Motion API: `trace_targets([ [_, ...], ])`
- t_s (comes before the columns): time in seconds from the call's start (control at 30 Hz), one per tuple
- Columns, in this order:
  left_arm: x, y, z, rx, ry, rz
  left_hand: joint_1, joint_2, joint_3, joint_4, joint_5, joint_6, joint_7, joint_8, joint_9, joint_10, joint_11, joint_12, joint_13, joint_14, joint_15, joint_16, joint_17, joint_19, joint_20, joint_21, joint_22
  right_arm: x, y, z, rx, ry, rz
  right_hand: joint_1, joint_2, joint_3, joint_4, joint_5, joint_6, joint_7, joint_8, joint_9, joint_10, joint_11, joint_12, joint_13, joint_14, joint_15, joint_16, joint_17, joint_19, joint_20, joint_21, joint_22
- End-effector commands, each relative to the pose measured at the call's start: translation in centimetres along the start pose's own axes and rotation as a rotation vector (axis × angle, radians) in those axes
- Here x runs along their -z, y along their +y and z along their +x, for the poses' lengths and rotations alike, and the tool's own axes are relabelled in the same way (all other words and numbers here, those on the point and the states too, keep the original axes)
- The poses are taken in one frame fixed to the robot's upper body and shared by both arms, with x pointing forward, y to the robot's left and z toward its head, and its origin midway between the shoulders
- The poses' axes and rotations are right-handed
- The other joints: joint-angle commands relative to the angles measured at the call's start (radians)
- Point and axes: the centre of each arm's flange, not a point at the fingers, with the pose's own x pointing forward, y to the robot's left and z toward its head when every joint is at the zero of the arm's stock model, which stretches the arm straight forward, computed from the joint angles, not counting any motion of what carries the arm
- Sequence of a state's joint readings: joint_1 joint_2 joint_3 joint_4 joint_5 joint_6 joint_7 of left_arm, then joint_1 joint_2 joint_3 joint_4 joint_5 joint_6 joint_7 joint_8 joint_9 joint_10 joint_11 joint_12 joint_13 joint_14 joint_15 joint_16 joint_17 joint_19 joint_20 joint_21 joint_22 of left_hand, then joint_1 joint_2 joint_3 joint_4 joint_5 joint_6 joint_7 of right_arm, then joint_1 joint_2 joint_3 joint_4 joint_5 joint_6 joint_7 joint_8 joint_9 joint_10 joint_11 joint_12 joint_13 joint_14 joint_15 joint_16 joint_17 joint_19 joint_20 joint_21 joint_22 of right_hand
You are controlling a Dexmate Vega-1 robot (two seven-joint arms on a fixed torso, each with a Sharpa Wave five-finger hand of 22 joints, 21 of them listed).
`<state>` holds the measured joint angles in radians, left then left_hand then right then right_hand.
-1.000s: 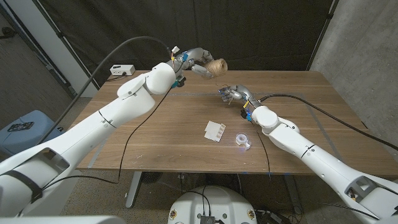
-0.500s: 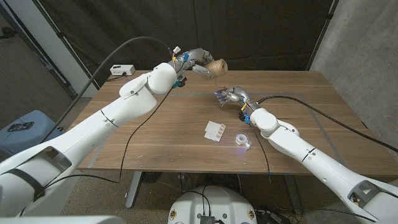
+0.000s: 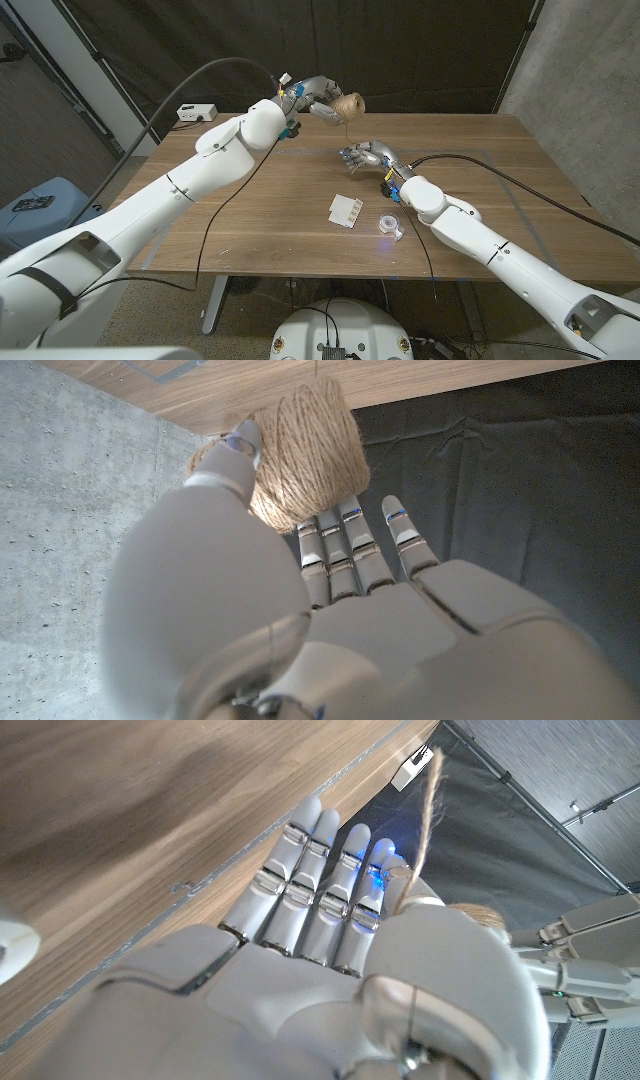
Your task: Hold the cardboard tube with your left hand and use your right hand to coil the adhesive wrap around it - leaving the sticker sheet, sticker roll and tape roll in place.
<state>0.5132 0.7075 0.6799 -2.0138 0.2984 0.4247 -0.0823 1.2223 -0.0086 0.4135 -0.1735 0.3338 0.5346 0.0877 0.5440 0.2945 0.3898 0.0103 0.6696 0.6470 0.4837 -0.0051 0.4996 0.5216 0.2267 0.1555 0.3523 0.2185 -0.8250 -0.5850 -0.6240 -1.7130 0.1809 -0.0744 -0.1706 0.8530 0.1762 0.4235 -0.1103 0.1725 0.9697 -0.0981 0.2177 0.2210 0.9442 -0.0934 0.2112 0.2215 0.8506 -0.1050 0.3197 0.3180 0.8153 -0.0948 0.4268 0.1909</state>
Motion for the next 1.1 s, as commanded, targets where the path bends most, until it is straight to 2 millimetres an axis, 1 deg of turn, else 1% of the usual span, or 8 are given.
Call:
trace_targets([
  [0.03, 0.5, 0.2, 0.7, -0.007, 0.012, 0.004, 0.022, 0.131, 0.017, 0.011, 0.006, 0.105, -0.025, 0.05, 0.086, 0.037, -0.026, 0.006, 0.103, 0.003, 0.004, 0.004, 0.004, -0.005, 0.002, 0.006, 0.001, -0.5, 1.4, -0.1, -0.041, -0.014, 0.001, 0.0, 0.006, 0.003, -0.005, 0.0, 0.007, 0.0, 0.005, 0.005, 0.0, 0.0, 0.0, 0.003, -0.002, -0.11, -0.005, 0.004, -0.004, -0.077, 0.005, 0.0],
  [0.23, 1.0, 0.3, 1.0, -0.006, 0.021, 0.004, 0.022, 0.131, 0.017, 0.011, 0.007, 0.107, -0.023, 0.05, 0.085, 0.038, -0.025, 0.006, 0.103, 0.002, 0.006, 0.003, 0.004, -0.005, 0.002, 0.006, 0.001, -0.7, 1.8, 0.1, -0.057, -0.02, 0.004, -0.002, 0.006, 0.002, -0.004, 0.0, 0.008, 0.0, 0.005, 0.005, -0.001, 0.001, 0.0, 0.003, 0.0, -0.109, -0.004, 0.005, -0.003, -0.076, 0.006, 0.0],
  [0.43, 1.6, 0.5, 1.4, -0.007, 0.029, 0.012, 0.022, 0.131, 0.018, 0.011, 0.008, 0.107, -0.025, 0.05, 0.086, 0.037, -0.024, 0.006, 0.104, 0.004, 0.005, 0.002, 0.003, -0.005, 0.002, 0.007, 0.001, -1.0, 1.6, 0.6, -0.065, -0.027, -0.002, -0.001, 0.006, 0.003, -0.004, 0.0, 0.008, 0.0, 0.005, 0.006, 0.001, 0.001, 0.001, 0.003, -0.002, -0.11, -0.006, 0.005, -0.004, -0.077, 0.006, 0.0],
  [0.73, 2.4, 0.6, 2.2, -0.006, 0.024, 0.01, 0.021, 0.131, 0.017, 0.011, 0.009, 0.107, -0.024, 0.049, 0.086, 0.037, -0.023, 0.007, 0.104, 0.002, 0.006, 0.003, 0.004, -0.005, 0.002, 0.007, 0.001, -1.0, 1.5, 1.0, -0.058, -0.018, -0.001, -0.001, 0.006, 0.003, -0.004, 0.0, 0.008, -0.001, 0.005, 0.006, 0.002, 0.001, 0.001, 0.003, -0.002, -0.11, -0.007, 0.005, -0.005, -0.077, 0.007, 0.0],
  [1.03, 2.8, 0.4, 3.0, -0.005, 0.027, 0.009, 0.021, 0.13, 0.017, 0.011, 0.01, 0.109, -0.021, 0.049, 0.086, 0.038, -0.024, 0.006, 0.103, 0.004, 0.004, 0.003, 0.004, -0.005, 0.002, 0.008, 0.001, -1.2, 1.3, 0.9, -0.048, -0.015, 0.002, -0.002, 0.005, 0.001, -0.004, 0.0, 0.009, -0.002, 0.005, 0.006, 0.0, 0.0, 0.001, 0.003, -0.001, -0.109, -0.006, 0.006, -0.005, -0.076, 0.009, 0.0],
  [1.1, 2.9, 0.4, 3.2, -0.001, 0.024, 0.008, 0.021, 0.13, 0.018, 0.011, 0.01, 0.11, -0.024, 0.049, 0.086, 0.038, -0.023, 0.006, 0.103, 0.004, 0.005, 0.002, 0.003, -0.005, 0.001, 0.008, 0.001, -1.3, 1.2, 0.8, -0.049, -0.017, -0.002, -0.002, 0.006, 0.002, -0.004, 0.0, 0.008, -0.002, 0.004, 0.006, 0.001, 0.001, 0.001, 0.003, -0.002, -0.109, -0.007, 0.006, -0.005, -0.076, 0.009, 0.0],
])
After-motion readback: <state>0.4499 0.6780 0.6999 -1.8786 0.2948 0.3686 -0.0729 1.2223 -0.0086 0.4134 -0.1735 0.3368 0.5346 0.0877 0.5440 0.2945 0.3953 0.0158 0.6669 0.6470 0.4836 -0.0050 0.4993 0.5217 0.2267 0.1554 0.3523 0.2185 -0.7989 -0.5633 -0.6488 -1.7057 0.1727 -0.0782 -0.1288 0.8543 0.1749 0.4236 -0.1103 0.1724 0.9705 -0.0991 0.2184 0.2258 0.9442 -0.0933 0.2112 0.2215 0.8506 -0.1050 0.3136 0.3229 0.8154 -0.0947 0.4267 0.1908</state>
